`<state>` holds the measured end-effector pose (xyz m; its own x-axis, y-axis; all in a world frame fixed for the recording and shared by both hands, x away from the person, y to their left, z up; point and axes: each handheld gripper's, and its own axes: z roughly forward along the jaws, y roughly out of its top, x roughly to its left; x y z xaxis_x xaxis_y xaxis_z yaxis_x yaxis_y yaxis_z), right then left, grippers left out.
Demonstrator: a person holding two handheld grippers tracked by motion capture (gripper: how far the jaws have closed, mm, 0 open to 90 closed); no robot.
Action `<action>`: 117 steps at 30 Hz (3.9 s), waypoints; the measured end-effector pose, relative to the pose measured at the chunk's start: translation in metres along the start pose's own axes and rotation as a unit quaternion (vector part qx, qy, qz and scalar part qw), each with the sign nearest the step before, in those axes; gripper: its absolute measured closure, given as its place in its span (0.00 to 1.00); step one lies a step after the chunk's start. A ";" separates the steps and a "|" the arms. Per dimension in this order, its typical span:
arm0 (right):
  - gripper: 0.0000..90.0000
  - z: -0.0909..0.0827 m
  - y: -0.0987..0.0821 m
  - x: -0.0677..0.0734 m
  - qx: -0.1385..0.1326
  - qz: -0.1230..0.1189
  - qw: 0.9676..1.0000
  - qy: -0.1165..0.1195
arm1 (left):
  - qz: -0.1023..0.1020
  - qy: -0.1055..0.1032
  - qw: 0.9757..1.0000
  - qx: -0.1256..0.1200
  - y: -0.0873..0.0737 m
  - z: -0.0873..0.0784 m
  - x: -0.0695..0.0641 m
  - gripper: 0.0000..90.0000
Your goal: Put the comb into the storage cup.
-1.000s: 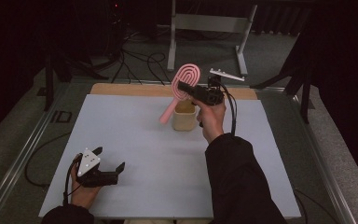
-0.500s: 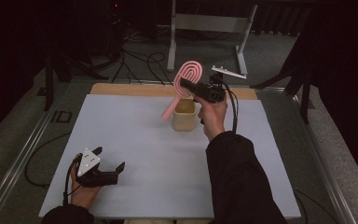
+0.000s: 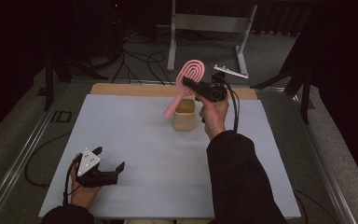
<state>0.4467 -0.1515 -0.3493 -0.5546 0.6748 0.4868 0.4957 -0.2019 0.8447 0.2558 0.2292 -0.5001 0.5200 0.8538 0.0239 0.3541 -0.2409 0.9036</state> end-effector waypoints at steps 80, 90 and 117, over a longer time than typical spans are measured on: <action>0.71 -0.008 0.009 -0.025 -0.037 0.008 0.997 -0.063 | -0.003 0.002 1.000 -0.002 0.000 -0.001 0.001 0.00; 0.71 -0.008 0.008 -0.024 -0.037 0.004 0.997 -0.068 | -0.003 0.003 1.000 -0.002 0.000 -0.001 0.001 0.00; 0.71 -0.007 0.001 -0.031 -0.039 0.006 0.996 -0.083 | -0.003 0.003 1.000 -0.003 0.000 -0.001 0.001 0.00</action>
<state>0.4595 -0.1776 -0.3620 -0.4270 0.7789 0.4594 0.4450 -0.2613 0.8566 0.2556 0.2305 -0.4997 0.5137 0.8577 0.0202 0.3534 -0.2330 0.9060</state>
